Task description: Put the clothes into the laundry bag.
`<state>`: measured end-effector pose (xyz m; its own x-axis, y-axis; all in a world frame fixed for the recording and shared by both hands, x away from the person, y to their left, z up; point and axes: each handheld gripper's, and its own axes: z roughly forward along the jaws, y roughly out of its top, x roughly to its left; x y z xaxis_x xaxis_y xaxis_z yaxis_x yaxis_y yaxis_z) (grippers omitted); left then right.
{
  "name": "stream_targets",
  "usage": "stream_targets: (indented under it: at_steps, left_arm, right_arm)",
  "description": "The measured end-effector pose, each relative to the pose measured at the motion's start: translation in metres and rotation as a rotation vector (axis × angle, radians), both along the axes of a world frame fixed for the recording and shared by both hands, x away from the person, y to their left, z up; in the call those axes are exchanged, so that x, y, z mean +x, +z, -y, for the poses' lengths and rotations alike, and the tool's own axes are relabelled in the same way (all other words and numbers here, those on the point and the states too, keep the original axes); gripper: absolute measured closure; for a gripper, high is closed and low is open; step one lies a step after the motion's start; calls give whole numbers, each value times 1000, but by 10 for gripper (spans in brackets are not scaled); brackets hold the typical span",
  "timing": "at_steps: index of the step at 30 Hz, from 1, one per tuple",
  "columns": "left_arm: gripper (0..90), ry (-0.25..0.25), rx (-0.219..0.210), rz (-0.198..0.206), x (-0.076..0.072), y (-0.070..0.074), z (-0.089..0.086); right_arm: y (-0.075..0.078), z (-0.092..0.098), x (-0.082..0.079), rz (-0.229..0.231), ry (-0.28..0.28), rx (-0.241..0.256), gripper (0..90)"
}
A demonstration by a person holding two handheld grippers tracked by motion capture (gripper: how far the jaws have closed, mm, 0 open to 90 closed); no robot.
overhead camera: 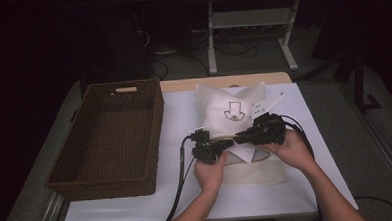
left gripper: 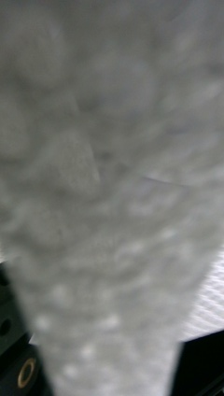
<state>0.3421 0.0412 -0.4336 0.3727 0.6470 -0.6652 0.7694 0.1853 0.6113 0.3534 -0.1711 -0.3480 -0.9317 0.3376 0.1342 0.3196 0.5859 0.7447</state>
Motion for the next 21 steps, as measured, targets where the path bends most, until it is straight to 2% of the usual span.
stream_targets:
  at_steps: [1,4,6,9,12,17,18,20,21]
  left_arm:
    - [794,7,-5,-9,4,1,-1]
    - [793,40,-23,13,13,5,-2]
    - [789,45,-33,8,15,4,-2]
    - [744,16,-1,13,9,4,-1]
    - [700,-21,20,27,-5,4,-1]
    - [699,-78,92,49,-29,4,-3]
    - [701,-91,121,64,-34,4,-2]
    - [757,-137,181,67,-38,3,0]
    - [797,-153,197,47,-38,1,1]
  right_arm:
    - [0,0,1,-1,-1,4,846]
    - [0,-1,6,-5,-2,12,845]
    - [0,-1,7,-5,-5,6,845]
    - [-2,-1,7,-5,2,-7,844]
    - [-1,0,6,-4,-5,-13,843]
    - [0,3,4,8,-11,-28,838]
    - [1,4,4,10,-14,-26,835]
    - [1,5,4,14,-19,-22,834]
    - [1,5,4,12,-19,-23,835]
